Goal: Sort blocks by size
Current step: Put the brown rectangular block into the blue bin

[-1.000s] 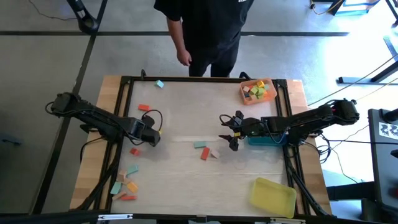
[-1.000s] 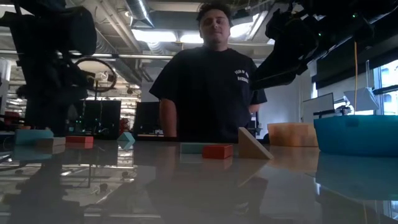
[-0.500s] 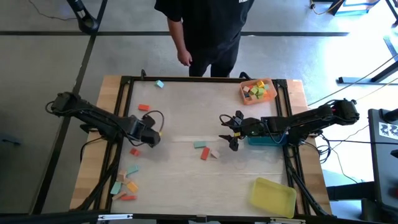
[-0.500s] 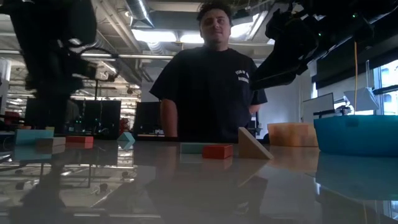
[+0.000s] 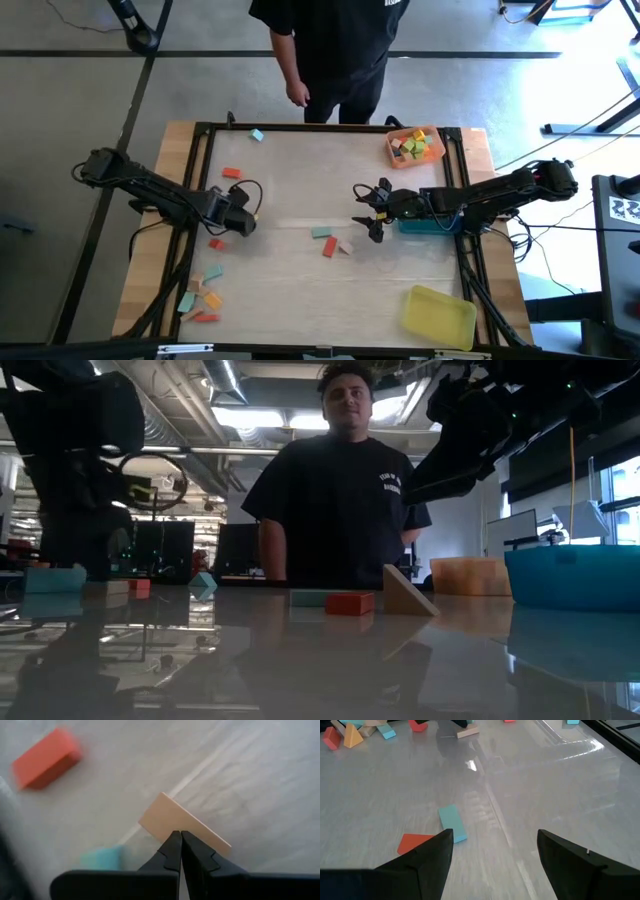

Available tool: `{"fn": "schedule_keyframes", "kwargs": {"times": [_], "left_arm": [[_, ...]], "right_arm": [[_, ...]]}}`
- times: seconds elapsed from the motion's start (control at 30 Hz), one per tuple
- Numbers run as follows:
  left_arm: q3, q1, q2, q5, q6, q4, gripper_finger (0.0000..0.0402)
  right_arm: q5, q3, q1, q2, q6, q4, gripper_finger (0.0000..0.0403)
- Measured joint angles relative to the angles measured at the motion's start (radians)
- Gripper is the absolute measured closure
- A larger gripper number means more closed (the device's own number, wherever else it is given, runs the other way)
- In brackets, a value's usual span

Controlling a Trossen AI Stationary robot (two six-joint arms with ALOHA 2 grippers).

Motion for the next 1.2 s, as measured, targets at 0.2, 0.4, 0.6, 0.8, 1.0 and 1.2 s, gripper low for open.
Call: {"fn": "schedule_keyframes", "kwargs": {"times": [0.2,0.4,0.6,0.8,1.0,1.2], "left_arm": [[-0.004,-0.018,0.005,0.053,0.357,0.278,0.0401],[0.008,-0.058,0.005,0.074,0.715,0.409,0.04],[0.099,-0.106,0.001,0.063,0.702,0.404,0.04],[0.118,-0.137,0.001,0.061,0.468,0.43,0.0399],[0.118,-0.097,0.001,0.108,0.294,0.353,0.0338],[0.097,-0.064,0.004,0.109,0.101,0.314,0.0218]], "right_arm": [[0.0,0.0,0.0,0.0,0.0,0.0,0.0119],[0.0,0.0,0.0,0.0,0.0,-0.001,0.0119],[0.0,0.0,0.0,0.0,0.0,-0.003,0.0119],[0.0,0.0,0.0,0.0,0.0,-0.002,0.0119],[0.0,0.0,0.0,0.0,-0.001,-0.002,0.0119],[0.0,0.0,0.0,0.0,-0.013,-0.001,0.0119]]}}
